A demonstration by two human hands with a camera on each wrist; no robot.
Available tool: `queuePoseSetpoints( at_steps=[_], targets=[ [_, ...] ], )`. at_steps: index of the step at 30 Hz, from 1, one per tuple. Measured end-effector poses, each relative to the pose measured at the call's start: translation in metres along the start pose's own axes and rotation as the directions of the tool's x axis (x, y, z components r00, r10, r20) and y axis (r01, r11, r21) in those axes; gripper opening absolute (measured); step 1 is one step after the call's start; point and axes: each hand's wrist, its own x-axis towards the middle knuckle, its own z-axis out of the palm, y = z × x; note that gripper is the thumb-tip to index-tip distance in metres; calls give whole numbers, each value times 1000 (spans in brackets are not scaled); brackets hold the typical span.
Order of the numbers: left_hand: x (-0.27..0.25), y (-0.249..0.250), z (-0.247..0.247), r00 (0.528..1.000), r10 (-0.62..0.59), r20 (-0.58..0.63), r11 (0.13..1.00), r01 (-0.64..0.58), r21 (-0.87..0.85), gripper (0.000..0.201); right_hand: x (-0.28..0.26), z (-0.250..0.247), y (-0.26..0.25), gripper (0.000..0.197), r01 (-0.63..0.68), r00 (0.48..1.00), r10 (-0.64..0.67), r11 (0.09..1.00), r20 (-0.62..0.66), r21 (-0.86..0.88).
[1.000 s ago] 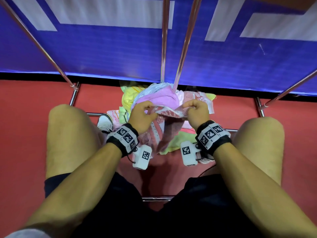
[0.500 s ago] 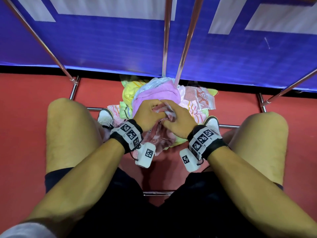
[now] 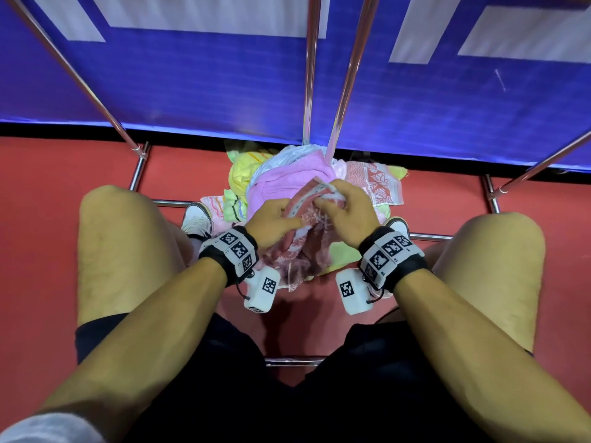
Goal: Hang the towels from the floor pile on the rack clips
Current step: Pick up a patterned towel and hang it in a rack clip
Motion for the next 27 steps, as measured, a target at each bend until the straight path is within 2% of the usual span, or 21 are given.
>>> queuePoseSetpoints(
  at_steps=[4,8,10,14,17,21,24,27],
  targets=[
    [4,-18,-4,990,-125,60,977,113,179,9,7,-13,1,16,-80,989,92,991,-112,108],
    [10,-30,-19,979,-199,-45,934,204,294,19,10,-16,9,10,-155,966,185,973,-179,169],
    [13,-35,-32,968,-226,-114,935,248,252,21,13,-17,17,26,-216,944,250,962,-214,168],
    [18,-53,-52,943,-196,-269,969,228,96,30,16,-22,19,24,-222,918,253,966,-305,134],
    [17,-63,-61,919,-215,-330,974,224,-10,30,17,-30,20,25,-197,891,214,977,-401,84],
    [12,-67,-68,904,-237,-357,969,248,-16,22,18,-35,25,27,-246,840,241,968,-485,56],
    [11,-70,-70,905,-209,-370,963,256,81,22,17,-38,25,21,-250,803,240,966,-546,58],
    [11,-74,-71,869,-224,-441,963,266,35,28,15,-39,29,19,-279,805,282,956,-521,86]
  ],
)
